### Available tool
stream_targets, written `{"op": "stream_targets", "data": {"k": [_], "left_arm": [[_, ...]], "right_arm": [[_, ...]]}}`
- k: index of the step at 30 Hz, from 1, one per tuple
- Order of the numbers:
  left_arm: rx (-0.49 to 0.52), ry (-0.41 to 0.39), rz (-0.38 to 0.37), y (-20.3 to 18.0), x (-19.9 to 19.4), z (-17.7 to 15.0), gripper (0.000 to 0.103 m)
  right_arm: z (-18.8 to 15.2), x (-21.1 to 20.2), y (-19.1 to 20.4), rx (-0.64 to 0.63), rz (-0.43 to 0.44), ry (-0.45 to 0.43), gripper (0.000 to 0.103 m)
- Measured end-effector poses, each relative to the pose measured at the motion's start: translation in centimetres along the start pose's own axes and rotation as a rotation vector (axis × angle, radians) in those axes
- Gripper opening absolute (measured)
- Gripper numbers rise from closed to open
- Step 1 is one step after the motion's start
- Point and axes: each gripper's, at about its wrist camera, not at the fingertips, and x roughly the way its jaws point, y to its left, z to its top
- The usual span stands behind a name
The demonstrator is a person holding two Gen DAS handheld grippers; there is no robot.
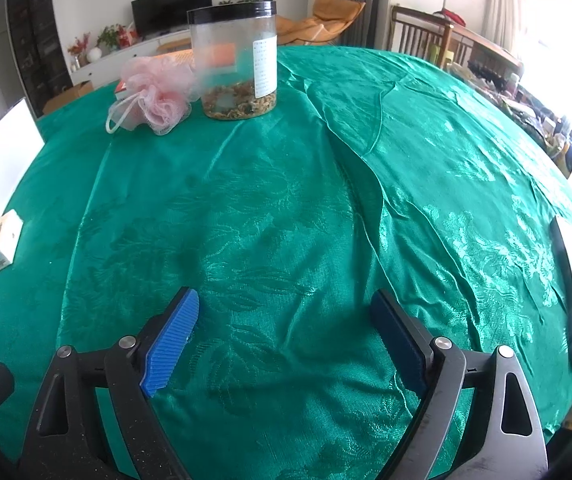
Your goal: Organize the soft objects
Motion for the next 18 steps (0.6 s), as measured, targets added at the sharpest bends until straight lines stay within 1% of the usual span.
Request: {"op": "stream_targets", "data": {"k": [4,8,10,11,14,18], "left_arm": [[-0.046,-0.007,0.033,1.2,-0.8,-0.3,0.102],[-0.091,0.015,0.068,2.0,-0.5,-0.9,0.102],[-0.122,-0.002,0.087,2.5,-0.6,-1.2,0.102],[-0.136,-0.011,0.085,2.8,-0.6,-1.2,0.102],[-0.16,-0.017,0.105,3.0,0.2,-0.7,0.102],[-0.22,-0.013,0.141,3.8,1.8,0.5,0.102]], "right_arm": [[0.0,0.0,0.0,0.0,0.0,0.0,0.09],[0.0,0.0,0.0,0.0,0.0,0.0,0.09],[0.0,0.0,0.0,0.0,0.0,0.0,0.09],[0.0,0.0,0.0,0.0,0.0,0.0,0.09],[0.0,0.0,0.0,0.0,0.0,0.0,0.09],[0.0,0.0,0.0,0.0,0.0,0.0,0.09]]}}
